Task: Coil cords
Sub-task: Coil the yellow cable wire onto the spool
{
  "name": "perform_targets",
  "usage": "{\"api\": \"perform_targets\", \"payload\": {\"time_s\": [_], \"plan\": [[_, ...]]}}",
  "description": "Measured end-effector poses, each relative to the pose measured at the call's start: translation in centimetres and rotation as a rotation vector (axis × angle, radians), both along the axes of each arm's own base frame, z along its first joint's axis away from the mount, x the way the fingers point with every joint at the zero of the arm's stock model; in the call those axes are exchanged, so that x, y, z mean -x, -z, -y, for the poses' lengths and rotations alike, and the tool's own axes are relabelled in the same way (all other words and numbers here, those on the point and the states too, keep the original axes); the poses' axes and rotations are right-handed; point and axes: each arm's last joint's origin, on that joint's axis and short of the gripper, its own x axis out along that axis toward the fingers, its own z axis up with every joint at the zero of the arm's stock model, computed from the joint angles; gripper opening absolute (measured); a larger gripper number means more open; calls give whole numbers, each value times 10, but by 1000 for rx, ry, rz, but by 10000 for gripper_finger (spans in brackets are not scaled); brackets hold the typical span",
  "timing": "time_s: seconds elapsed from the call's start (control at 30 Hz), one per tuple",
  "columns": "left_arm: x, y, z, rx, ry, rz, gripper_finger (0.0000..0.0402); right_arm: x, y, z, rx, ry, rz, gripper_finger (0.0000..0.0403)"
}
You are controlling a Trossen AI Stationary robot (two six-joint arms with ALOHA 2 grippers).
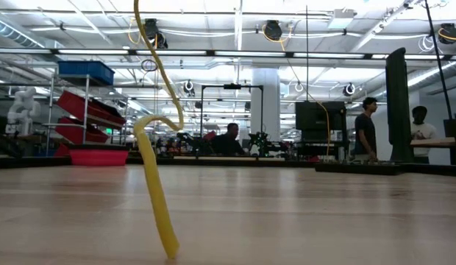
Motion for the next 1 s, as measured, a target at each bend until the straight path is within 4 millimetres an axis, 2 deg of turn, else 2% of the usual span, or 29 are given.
{"api": "perform_targets", "payload": {"time_s": [0.27,0.57,0.8,1.0], "plan": [[-2,-3,-1,49,-10,35,1,1,3,2,-18,7,-29,0],[-13,-6,-18,106,-97,73,1,-9,8,9,-24,41,-44,0],[-16,-10,-23,112,-113,109,1,-31,31,19,102,153,-85,0],[-14,-10,-19,110,-99,103,1,-38,35,28,198,295,-49,0]]}}
